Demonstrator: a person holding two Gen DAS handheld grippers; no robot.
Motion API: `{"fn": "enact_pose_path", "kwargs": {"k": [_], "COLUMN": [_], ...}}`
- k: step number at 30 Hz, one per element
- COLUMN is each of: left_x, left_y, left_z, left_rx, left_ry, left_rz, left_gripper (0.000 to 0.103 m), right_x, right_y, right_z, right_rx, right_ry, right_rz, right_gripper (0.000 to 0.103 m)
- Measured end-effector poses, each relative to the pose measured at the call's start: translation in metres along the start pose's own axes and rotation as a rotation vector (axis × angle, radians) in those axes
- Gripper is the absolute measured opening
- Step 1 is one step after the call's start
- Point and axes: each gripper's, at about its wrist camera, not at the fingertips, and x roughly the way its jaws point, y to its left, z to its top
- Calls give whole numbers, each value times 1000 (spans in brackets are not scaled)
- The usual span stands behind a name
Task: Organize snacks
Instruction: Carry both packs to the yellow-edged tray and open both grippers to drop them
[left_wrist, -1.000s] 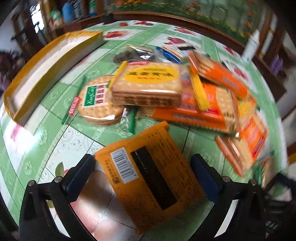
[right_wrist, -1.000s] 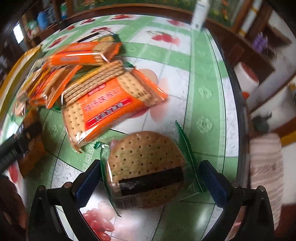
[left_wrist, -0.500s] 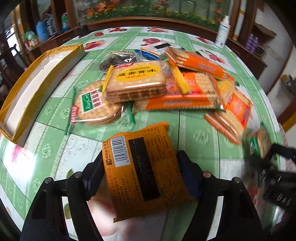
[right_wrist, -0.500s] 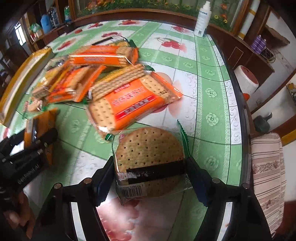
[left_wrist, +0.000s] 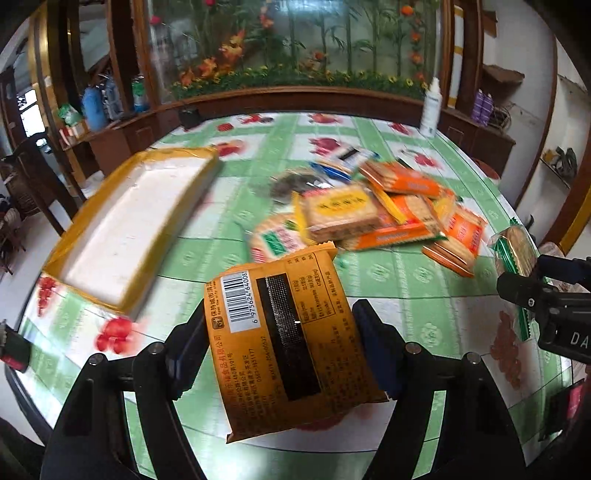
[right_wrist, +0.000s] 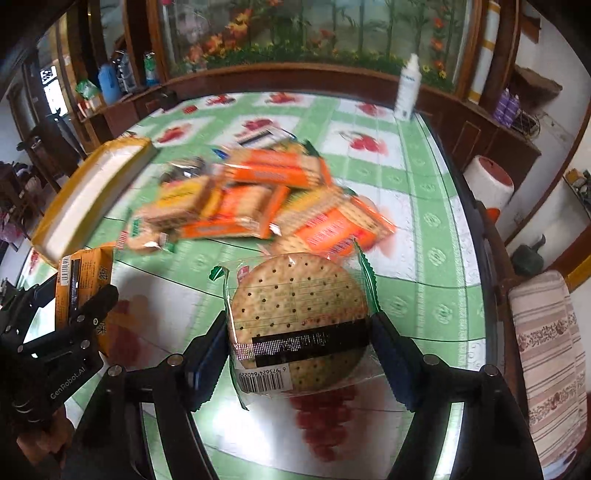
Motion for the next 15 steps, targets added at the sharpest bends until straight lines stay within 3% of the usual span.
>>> {"fn": "enact_pose_path", "kwargs": {"k": [3,9,15], "left_x": [-1,-3,-4], "left_y": [19,62,103], "left_z": [3,6,8], "left_rx": [-27,-80,-142], "left_ry": [-11,-41,-61], "left_rz": [9,51,88], "left_gripper": [75,75,75], "right_x": [-7,-16,-19], "right_y": [26,84,130], "right_z": [4,13,19], "right_rx": [-23,-106,-158], "right_ry": [-42,-133,-187], "right_rz": [-17,-142,-189], "right_gripper": [76,76,76]}}
